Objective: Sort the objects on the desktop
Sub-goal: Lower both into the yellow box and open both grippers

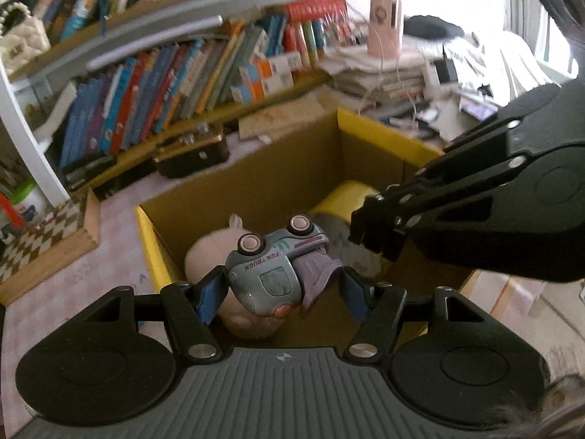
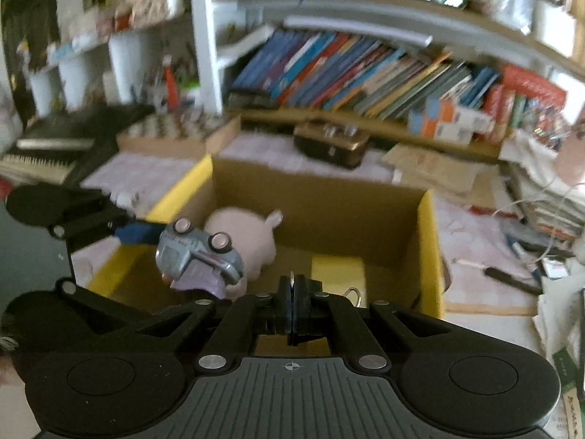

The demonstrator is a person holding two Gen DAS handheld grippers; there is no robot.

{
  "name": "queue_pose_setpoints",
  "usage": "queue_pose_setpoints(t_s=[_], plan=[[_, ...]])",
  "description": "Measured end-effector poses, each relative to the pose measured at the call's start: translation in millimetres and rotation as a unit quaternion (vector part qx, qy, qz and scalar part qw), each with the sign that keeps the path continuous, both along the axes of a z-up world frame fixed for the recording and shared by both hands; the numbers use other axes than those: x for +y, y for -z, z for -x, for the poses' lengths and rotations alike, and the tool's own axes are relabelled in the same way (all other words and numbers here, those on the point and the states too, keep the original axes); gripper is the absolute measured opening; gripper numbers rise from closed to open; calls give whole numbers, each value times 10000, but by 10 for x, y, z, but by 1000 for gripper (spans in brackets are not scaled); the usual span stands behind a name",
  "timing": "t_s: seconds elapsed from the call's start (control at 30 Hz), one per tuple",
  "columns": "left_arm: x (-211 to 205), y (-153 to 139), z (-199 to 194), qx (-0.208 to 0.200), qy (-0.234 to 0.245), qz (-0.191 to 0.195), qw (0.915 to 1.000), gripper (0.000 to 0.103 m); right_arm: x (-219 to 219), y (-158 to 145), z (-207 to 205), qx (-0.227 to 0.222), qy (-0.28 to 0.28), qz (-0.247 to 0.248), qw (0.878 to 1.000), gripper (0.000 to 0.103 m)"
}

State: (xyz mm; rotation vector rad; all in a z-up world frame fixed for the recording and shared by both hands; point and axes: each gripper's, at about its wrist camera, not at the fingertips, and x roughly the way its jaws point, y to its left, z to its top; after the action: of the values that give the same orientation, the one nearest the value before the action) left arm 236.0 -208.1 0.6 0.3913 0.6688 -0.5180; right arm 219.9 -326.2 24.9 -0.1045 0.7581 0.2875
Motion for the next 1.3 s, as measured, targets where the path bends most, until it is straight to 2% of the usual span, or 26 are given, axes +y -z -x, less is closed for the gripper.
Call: queue_pose_setpoints(t_s=[0.17, 0.3, 0.43, 0.6, 0.7, 0.9, 1.1, 1.23, 1.3], plan=[[15, 34, -83, 367, 90, 143, 9992, 64, 59, 180, -171, 520, -314, 65, 9981, 2], [82, 80, -148, 730, -16, 394, 9966, 64, 47, 289, -323, 940, -381, -22, 9948, 2], [68, 81, -142, 738, -13, 366, 9966, 64, -13, 421, -418, 1345, -267, -222, 9903, 2], [64, 84, -153, 713, -22, 380, 9967, 65, -32, 416, -424, 1384, -301, -267, 9896, 2], [75, 83, -144, 634, -43, 370, 9973, 70, -29, 397, -418, 1322, -302, -276, 9904, 9], [86, 16, -46, 423, -78, 325, 9985, 81, -63, 326, -341, 1139, -228, -393, 9924, 9], [158, -200, 189, 54, -153, 484, 9987, 91, -123, 61, -174, 626, -128, -596, 9962, 11], [271, -392, 363, -276, -423, 711, 9962, 94, -138, -116, -18, 230, -58, -703, 9972, 24], [332, -473, 439, -408, -566, 822, 9942, 99, -133, -187, 67, 26, -17, -732, 9973, 28]])
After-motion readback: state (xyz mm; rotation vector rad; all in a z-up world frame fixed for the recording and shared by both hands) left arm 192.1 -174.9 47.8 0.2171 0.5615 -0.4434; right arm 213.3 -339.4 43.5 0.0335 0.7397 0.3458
